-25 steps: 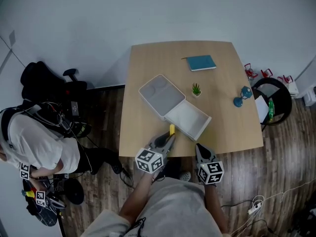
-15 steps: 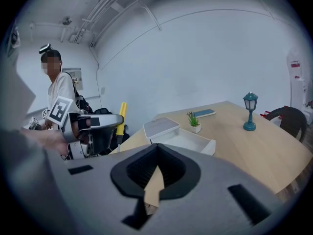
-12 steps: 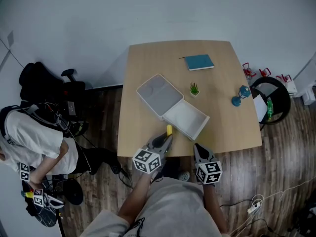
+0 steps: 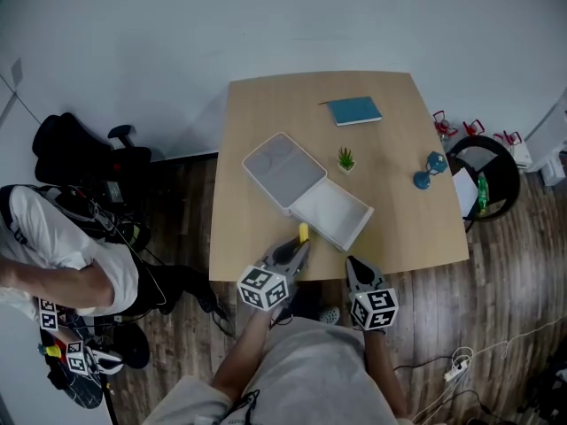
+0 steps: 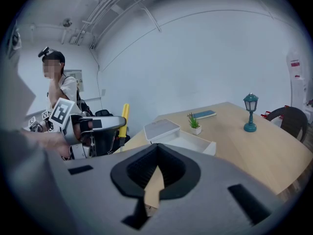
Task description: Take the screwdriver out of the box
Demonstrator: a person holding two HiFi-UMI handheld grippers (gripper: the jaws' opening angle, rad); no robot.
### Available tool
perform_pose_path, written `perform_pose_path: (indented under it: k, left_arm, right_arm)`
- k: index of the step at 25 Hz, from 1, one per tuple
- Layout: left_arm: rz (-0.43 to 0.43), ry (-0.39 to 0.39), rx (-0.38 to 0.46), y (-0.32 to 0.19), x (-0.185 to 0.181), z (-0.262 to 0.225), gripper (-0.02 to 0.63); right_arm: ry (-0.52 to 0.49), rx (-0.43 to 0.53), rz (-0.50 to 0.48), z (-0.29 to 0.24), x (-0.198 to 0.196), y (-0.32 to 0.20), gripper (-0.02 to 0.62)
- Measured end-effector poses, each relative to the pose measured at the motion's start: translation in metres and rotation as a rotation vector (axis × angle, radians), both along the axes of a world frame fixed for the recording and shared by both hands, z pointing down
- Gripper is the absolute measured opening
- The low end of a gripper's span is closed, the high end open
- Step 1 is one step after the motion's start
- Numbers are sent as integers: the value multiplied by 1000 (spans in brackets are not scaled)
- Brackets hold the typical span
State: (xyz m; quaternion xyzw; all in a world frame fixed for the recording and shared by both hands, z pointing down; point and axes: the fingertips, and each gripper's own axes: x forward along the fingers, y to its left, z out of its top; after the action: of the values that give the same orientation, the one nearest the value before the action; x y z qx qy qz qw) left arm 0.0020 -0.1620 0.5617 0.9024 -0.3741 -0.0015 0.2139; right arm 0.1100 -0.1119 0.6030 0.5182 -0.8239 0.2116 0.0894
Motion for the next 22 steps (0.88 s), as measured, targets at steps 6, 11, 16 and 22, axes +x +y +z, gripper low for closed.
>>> perform_pose_path:
  k: [6,11,16,22]
  left_arm:
    - [-2,-2,-4,0,-1,0,69]
    - [-6,-3,-6,0,1,2,69]
    - [-4,-3,-7,2,0,2,69]
    - [4,-7,-9,2,2,3,69]
  right_arm:
    - [-3,-2,-11,0,-3,-1,3]
    - [5,4,-20,0,-1,-1,2]
    - [5,4,-25,1,-4,1,3]
    - [11,12,-33,-1,-9,-1,2]
